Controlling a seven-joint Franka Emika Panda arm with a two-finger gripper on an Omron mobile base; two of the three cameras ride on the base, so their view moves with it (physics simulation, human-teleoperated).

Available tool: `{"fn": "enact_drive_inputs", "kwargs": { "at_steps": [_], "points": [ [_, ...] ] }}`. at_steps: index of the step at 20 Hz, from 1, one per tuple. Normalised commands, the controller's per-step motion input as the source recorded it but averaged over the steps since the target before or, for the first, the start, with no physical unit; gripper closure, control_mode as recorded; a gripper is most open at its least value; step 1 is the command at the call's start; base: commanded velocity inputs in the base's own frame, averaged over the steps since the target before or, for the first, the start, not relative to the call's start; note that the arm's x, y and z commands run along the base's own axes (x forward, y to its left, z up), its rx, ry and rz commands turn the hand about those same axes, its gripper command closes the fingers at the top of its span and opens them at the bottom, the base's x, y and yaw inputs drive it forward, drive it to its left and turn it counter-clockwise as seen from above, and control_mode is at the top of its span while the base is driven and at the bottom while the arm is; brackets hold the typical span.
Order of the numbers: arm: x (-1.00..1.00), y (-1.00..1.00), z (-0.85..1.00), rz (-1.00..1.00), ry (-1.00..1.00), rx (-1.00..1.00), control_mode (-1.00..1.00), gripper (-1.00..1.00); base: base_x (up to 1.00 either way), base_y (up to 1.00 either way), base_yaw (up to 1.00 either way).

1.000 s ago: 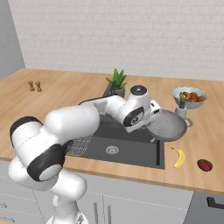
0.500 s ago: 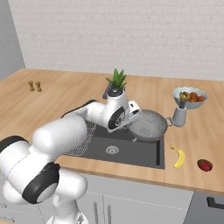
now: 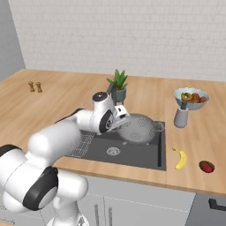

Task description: Put the colander in the sink, put the banana, mango in the colander, and turn on the sink faucet and pour water over the colander.

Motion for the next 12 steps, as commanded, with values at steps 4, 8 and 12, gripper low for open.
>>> {"fn": "enact_drive_inputs", "kwargs": {
  "at_steps": [4,8,12],
  "points": [
    [0.00,0.32,-0.29,-0.12,-0.06,0.00,-1.00,1.00,0.00,0.00,0.00],
    [0.13,0.35,-0.21,-0.15,-0.01,0.00,-1.00,1.00,0.00,0.00,0.00],
    [0.04,0.45,-0.18,-0.09,0.00,0.00,-1.00,1.00,0.00,0.00,0.00]
  ]
}}
